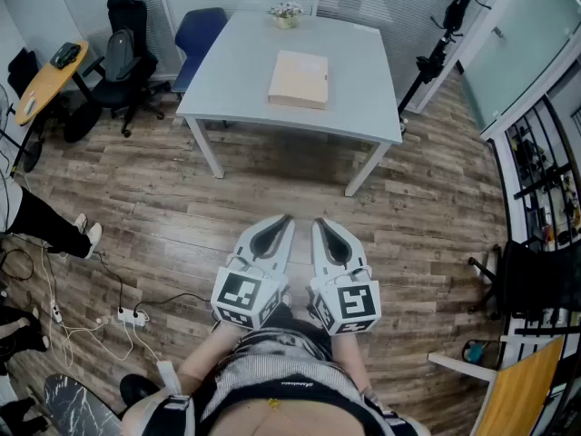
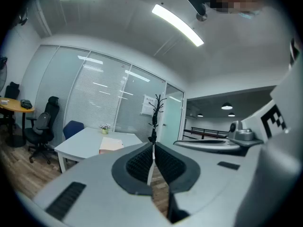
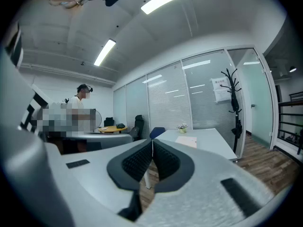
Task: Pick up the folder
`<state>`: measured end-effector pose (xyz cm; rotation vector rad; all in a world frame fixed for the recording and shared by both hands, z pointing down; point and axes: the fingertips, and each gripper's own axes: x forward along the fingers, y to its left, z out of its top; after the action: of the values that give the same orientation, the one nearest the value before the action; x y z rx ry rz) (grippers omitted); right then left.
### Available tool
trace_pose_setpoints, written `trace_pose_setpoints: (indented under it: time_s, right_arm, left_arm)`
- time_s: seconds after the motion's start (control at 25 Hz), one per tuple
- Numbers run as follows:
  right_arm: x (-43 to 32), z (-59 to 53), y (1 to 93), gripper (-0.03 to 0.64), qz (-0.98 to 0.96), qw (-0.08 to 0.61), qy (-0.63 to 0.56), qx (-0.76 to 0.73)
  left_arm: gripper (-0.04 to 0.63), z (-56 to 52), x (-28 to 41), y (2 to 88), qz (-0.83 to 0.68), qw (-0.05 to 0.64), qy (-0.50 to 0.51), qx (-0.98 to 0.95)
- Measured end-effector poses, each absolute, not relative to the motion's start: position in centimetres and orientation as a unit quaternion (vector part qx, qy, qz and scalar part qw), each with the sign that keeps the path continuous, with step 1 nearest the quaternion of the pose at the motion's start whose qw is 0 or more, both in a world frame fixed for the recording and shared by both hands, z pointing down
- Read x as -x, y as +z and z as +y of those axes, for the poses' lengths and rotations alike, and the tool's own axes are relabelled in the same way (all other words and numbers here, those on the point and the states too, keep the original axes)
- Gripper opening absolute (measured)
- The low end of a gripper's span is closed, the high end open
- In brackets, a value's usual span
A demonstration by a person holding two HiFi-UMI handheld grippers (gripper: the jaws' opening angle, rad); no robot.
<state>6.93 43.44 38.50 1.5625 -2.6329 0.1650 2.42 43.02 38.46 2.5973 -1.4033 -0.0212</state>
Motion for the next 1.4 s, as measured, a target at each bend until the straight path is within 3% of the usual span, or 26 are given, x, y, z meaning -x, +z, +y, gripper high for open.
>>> trace_pose_setpoints:
  time_s: [0.16, 0.28, 0.96, 1.4]
  right_arm:
    - [-7.6, 43.9, 38.8, 0.094, -0.855, 0.03, 0.067, -0.513]
    - [-8.3, 44.1, 38.9, 0.13, -0.853, 0.032, 0.068, -0.516]
    - [-9.2, 42.0, 40.1, 0.137, -0.849, 0.045, 0.075, -0.521]
    - [-7.4, 33.0, 39.8, 0.141, -0.852, 0.049, 0.064, -0.517]
  left_arm:
    - [0.032, 43.5, -2.1, 38.2, -0.475, 0.098, -0.029, -0.874]
    - [0.135, 43.7, -2.2, 37.9, -0.474, 0.098, -0.042, -0.874]
    - [0.135, 42.1, -2.6, 39.2, -0.481, 0.109, -0.021, -0.87]
    - [0.135, 33.1, -1.4, 38.9, -0.47, 0.107, -0.04, -0.875]
